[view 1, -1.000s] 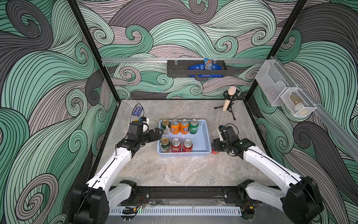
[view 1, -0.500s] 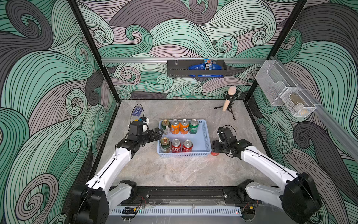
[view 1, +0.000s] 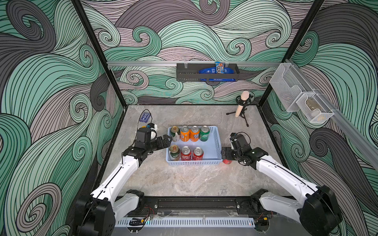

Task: Take out the drinks from the basket
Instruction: Place the drink at the center of the board, then pick up the drink from the basket.

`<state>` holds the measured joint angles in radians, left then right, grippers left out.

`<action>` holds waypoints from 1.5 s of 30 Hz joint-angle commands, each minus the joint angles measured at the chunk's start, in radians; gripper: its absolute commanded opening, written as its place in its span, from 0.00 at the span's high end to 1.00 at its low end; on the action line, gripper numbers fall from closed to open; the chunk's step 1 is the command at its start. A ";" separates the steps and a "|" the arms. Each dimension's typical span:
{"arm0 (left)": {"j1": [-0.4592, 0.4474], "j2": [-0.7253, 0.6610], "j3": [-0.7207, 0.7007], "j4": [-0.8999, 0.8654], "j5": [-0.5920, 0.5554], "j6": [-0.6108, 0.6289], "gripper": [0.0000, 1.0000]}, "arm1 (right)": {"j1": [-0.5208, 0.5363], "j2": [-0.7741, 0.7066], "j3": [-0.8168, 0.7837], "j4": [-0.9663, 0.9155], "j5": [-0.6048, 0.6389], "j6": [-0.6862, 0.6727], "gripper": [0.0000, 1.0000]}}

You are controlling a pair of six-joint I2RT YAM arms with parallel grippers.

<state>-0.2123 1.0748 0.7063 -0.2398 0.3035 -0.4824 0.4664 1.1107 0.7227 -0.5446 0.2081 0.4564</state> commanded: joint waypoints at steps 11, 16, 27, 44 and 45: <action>-0.004 0.039 0.025 0.017 0.039 0.008 0.02 | -0.035 -0.001 0.242 0.035 -0.133 -0.091 0.01; -0.004 0.067 0.046 0.019 0.034 0.025 0.02 | -0.037 0.105 0.326 0.048 -0.187 -0.112 0.02; -0.004 0.075 0.044 0.022 0.057 0.041 0.02 | -0.039 0.325 0.437 0.141 -0.256 -0.108 0.06; -0.003 0.075 0.044 0.032 0.071 0.027 0.02 | -0.012 0.567 0.571 0.168 -0.219 -0.141 0.10; -0.003 0.076 0.042 0.034 0.074 0.024 0.02 | -0.011 0.577 0.575 0.168 -0.212 -0.142 0.10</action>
<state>-0.2123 1.1503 0.7124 -0.2234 0.3538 -0.4610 0.4458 1.6596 1.2713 -0.3836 -0.0273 0.3328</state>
